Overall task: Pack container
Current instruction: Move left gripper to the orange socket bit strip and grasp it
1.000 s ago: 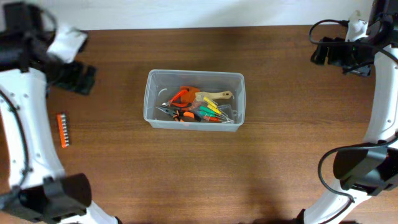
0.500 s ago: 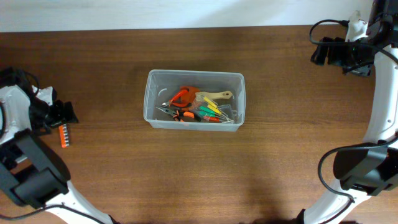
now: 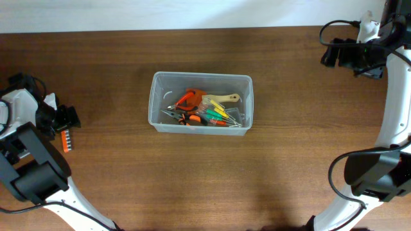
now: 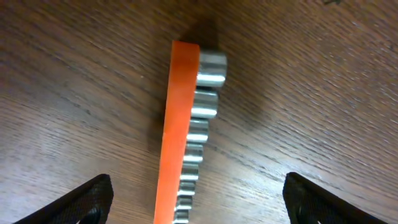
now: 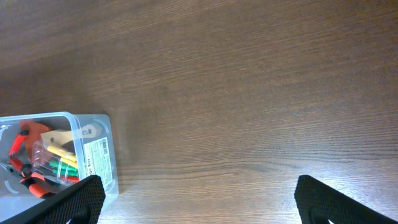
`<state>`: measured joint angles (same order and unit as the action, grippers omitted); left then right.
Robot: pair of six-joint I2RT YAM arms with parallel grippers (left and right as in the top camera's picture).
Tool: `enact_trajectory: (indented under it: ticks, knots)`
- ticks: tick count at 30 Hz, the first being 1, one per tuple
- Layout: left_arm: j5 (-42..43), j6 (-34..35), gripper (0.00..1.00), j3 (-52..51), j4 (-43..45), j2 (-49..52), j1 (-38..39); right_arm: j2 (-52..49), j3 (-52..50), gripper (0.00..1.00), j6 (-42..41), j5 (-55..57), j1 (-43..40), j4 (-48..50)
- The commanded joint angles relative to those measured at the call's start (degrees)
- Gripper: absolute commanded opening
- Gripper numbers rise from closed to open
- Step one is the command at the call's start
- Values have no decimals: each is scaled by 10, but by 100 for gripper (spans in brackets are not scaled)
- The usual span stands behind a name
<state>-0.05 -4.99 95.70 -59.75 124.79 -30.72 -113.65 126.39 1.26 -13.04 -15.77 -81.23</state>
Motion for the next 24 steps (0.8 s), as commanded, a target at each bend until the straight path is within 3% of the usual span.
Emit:
enact_trajectory:
  ticks: [1, 10, 19, 24]
  knots:
    - [-9, -11, 85, -2, 4, 24, 2, -2, -4, 99, -3, -4, 0, 0]
    - [-12, -29, 77, -2, 13, 54, 2, -2, -4, 99, -3, -5, 0, 0]
    - [-8, -59, 31, 16, -10, 56, 8, -2, -4, 98, -3, -4, 0, 0]
    - [-8, -59, 17, 55, -54, 56, 11, -2, -4, 99, -3, -4, 0, 0]
